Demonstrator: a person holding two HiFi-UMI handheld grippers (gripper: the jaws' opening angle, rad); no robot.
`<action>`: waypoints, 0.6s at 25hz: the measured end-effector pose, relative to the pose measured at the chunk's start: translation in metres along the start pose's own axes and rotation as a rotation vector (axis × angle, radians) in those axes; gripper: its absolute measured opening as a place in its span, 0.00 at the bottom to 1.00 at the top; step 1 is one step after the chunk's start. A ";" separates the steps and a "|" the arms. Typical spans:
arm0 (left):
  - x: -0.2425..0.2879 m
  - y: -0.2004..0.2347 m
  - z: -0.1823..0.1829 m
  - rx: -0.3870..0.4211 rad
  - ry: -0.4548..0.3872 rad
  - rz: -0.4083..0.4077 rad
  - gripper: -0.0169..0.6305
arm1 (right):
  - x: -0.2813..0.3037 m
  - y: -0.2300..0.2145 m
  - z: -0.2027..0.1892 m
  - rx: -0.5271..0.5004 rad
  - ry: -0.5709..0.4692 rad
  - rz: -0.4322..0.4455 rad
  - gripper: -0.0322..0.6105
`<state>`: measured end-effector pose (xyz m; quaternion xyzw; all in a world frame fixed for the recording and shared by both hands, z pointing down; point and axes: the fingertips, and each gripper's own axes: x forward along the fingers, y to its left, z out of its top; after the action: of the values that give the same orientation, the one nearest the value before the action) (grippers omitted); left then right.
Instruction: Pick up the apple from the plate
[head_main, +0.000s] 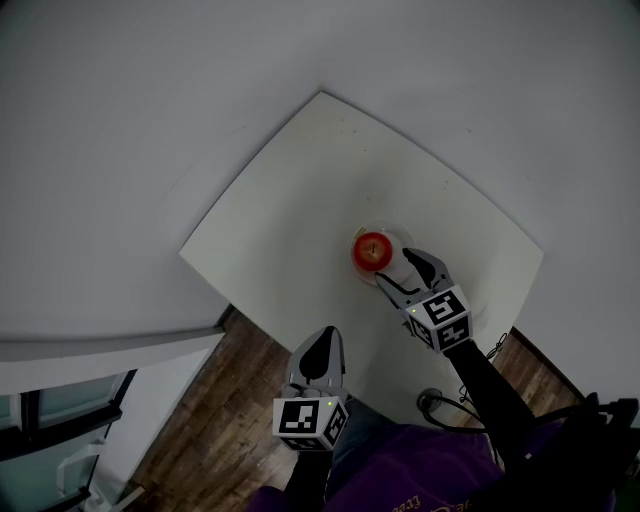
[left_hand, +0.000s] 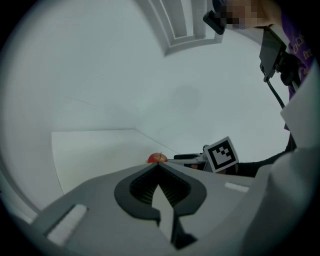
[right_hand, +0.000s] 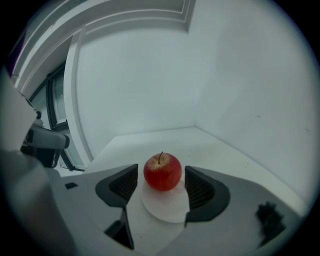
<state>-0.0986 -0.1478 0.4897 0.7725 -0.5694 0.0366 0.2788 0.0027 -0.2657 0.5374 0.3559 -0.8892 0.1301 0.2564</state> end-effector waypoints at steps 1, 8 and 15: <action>0.000 0.001 0.000 -0.001 0.000 0.001 0.04 | 0.002 0.000 0.000 -0.010 0.002 -0.002 0.50; 0.003 0.003 -0.002 -0.008 0.010 -0.002 0.04 | 0.015 -0.002 0.002 -0.024 0.005 -0.002 0.53; 0.005 0.007 -0.005 -0.020 0.020 -0.007 0.04 | 0.033 0.003 -0.004 -0.075 0.051 0.010 0.59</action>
<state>-0.1021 -0.1510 0.4986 0.7712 -0.5641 0.0378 0.2924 -0.0181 -0.2812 0.5583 0.3382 -0.8883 0.1071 0.2916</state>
